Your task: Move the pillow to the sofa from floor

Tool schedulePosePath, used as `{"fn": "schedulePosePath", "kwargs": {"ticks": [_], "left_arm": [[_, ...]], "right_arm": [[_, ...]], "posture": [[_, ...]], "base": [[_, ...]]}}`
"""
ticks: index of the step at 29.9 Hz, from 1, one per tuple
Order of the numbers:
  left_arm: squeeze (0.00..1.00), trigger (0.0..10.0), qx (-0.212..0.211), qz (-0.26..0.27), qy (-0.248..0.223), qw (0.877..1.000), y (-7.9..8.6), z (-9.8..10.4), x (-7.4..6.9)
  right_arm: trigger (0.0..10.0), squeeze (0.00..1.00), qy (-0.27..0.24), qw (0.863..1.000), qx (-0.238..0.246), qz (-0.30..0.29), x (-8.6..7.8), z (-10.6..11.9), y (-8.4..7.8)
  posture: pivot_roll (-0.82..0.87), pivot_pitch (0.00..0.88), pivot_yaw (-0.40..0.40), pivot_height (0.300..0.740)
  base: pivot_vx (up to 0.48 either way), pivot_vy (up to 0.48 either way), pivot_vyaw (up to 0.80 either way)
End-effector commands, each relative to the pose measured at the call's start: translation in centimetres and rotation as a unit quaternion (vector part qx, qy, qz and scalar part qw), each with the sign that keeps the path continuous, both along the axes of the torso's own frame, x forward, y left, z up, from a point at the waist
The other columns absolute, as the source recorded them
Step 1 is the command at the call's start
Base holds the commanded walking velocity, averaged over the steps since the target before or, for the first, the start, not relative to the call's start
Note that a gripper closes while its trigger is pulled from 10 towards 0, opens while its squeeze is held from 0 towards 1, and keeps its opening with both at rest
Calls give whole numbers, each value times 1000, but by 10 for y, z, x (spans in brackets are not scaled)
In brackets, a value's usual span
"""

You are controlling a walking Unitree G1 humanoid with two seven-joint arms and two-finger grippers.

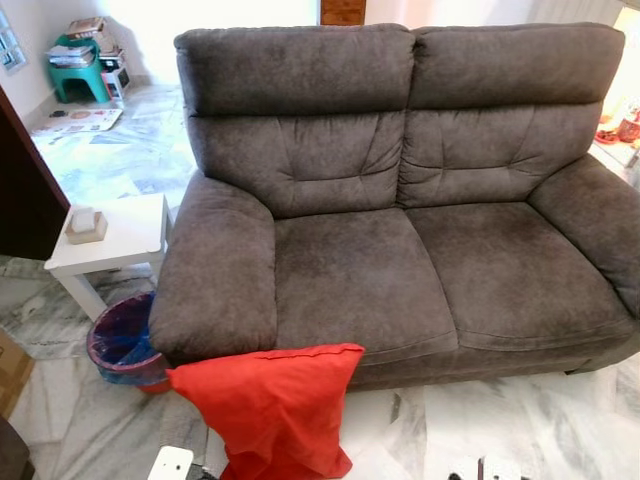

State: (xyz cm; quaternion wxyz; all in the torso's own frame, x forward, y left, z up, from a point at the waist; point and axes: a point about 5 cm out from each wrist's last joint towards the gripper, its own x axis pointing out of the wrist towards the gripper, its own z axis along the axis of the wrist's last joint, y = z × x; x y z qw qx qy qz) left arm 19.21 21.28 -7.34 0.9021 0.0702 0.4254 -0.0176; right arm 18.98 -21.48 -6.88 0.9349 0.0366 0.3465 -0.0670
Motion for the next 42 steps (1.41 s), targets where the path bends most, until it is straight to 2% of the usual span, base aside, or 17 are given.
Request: {"fn": "schedulePosePath", "kwargs": {"ticks": [1, 6, 10, 13, 16, 22, 25, 37, 40, 41, 42], "left_arm": [[0, 10000, 1, 1, 1, 1000, -1, -2, -3], [0, 10000, 1, 2, -35, 999, -5, 1, -1], [0, 10000, 9, 8, -55, 998, -1, 3, -2], [0, 10000, 14, 16, -61, 998, 2, 2, -5], [0, 10000, -6, 26, -64, 998, 2, 2, -6], [0, 10000, -6, 16, -82, 996, 2, 7, 0], [0, 10000, -8, 8, -102, 995, 2, 13, 12], [0, 10000, -9, 20, -133, 991, 3, 20, 20], [0, 10000, 4, 21, -187, 982, 5, 33, 32], [0, 10000, 8, 34, -211, 977, 8, 39, 36], [0, 10000, 15, 50, -255, 965, 13, 49, 41]], "right_arm": [[10000, 0, -32, 999, -13, 30, 11, 9, -3], [10000, 0, -77, 995, -14, 56, 19, 18, -3], [10000, 0, -70, 995, -18, 63, 10, 13, 2], [10000, 0, -56, 997, -14, 44, 4, 8, 4], [10000, 0, -51, 997, -10, 48, 0, 5, 10], [10000, 0, -55, 997, -6, 44, -1, 5, 10], [10000, 0, -64, 998, 4, 26, 0, 6, 8], [10000, 0, -70, 997, -3, 14, 6, 9, 6], [10000, 0, -96, 995, -7, 9, 14, 16, 3], [10000, 0, -104, 994, -12, 12, 17, 19, 2], [10000, 0, -124, 992, -19, 19, 22, 24, 2]], "posture": [[-30, 45, 5, 740], [-16, 42, 17, 740], [-4, 33, 31, 740], [-13, 28, 38, 740], [-30, 21, 48, 740], [-40, 17, 62, 740], [-46, 17, 66, 740], [-25, 53, 53, 740], [-21, 59, 52, 740], [-22, 57, 53, 740], [-20, 60, 53, 740]], "base": [[0, 0, 0], [0, 0, 0], [0, 0, 0], [0, 0, 0], [0, 0, 0], [0, 0, 0], [0, 0, 0], [0, 0, 0], [0, 0, 0], [0, 0, 0], [0, 0, 0]]}}
